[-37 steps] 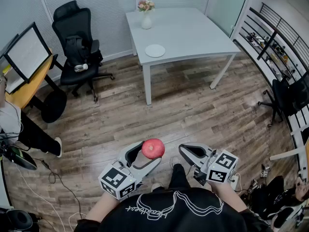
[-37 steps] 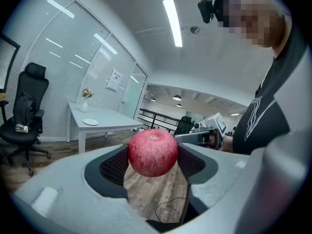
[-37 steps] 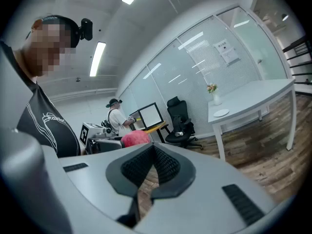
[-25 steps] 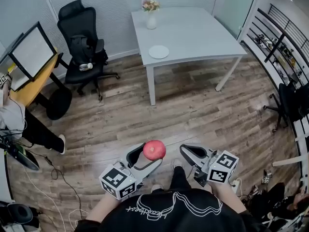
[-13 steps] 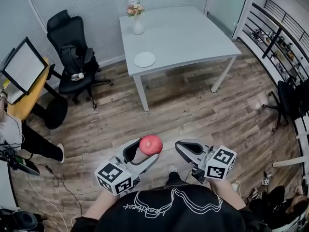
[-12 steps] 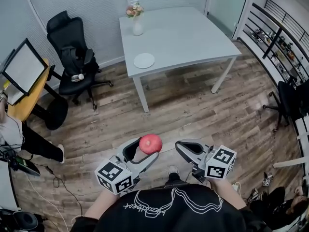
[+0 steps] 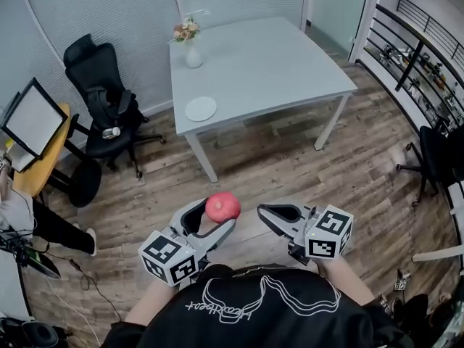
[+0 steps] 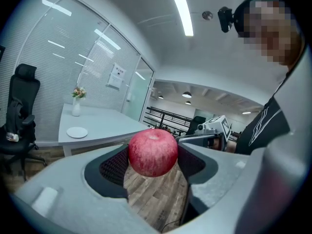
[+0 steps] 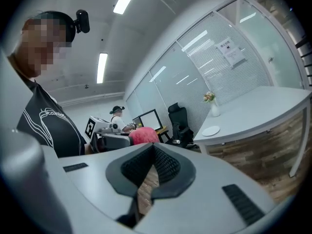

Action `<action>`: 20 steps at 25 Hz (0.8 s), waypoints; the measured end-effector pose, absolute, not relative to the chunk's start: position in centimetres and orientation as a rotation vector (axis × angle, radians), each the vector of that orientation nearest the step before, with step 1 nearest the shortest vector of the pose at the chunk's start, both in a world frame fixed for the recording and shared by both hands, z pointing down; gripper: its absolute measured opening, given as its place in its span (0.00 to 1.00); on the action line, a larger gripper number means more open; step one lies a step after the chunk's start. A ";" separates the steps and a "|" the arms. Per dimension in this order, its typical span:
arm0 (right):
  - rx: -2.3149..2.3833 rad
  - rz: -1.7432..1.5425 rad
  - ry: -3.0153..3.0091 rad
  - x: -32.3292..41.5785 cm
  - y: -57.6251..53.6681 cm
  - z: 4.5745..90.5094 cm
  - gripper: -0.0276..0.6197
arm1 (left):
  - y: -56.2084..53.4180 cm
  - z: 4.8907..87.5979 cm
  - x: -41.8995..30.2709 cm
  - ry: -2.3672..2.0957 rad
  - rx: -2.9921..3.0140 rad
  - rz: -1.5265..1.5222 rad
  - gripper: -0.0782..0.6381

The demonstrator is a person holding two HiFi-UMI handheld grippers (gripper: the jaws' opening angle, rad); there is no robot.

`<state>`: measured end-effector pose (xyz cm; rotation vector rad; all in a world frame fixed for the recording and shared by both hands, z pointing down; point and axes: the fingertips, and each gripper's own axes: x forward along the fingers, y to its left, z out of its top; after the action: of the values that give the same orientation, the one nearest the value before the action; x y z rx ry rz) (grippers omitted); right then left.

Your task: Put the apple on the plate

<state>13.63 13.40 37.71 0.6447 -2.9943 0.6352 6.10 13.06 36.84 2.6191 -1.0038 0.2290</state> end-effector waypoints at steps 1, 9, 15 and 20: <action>0.646 0.641 -2.983 14.0 13.1 38.2 0.06 | 12.7 37.1 6.5 -1.007 2.616 0.238 0.56; 0.659 0.704 -2.964 14.5 9.3 39.7 0.06 | 8.9 37.6 6.3 -1.047 2.598 0.228 0.56; 0.625 0.704 -2.953 12.9 4.4 40.0 0.06 | 3.3 38.3 4.8 -1.085 2.574 0.227 0.56; 0.624 0.749 -2.939 11.0 -1.8 39.9 0.06 | -2.9 38.5 2.7 -1.097 2.562 0.222 0.56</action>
<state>11.03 -1.76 39.89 0.6244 -2.9385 0.7490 2.75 -2.90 38.48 2.5623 -1.0970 0.2221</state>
